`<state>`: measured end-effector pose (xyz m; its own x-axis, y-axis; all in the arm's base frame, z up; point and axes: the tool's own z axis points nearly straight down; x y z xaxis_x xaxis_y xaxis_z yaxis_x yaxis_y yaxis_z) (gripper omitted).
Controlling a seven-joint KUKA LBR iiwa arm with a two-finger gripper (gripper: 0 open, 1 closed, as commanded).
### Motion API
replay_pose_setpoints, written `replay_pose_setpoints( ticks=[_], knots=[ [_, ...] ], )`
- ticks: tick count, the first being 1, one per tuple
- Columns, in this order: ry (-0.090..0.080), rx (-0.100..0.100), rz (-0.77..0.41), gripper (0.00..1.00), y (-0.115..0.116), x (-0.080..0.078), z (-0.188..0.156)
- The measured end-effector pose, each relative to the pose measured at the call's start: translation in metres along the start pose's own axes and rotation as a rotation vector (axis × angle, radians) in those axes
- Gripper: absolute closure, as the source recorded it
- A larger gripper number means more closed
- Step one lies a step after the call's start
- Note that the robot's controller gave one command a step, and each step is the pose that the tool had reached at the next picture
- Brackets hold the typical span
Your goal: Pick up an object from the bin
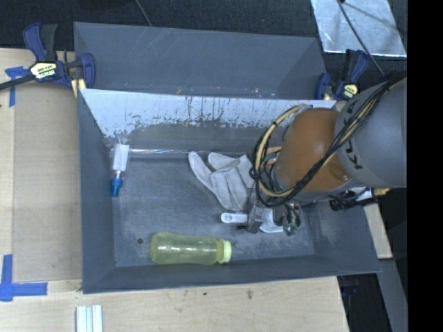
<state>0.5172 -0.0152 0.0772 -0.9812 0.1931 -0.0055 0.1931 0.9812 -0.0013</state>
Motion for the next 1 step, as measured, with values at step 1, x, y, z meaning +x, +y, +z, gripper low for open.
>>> replay_pose_setpoints(
  ticks=[1],
  knots=[
    [0.009,0.001,0.0,1.0,-0.0003,0.0019,-0.0207]
  ],
)
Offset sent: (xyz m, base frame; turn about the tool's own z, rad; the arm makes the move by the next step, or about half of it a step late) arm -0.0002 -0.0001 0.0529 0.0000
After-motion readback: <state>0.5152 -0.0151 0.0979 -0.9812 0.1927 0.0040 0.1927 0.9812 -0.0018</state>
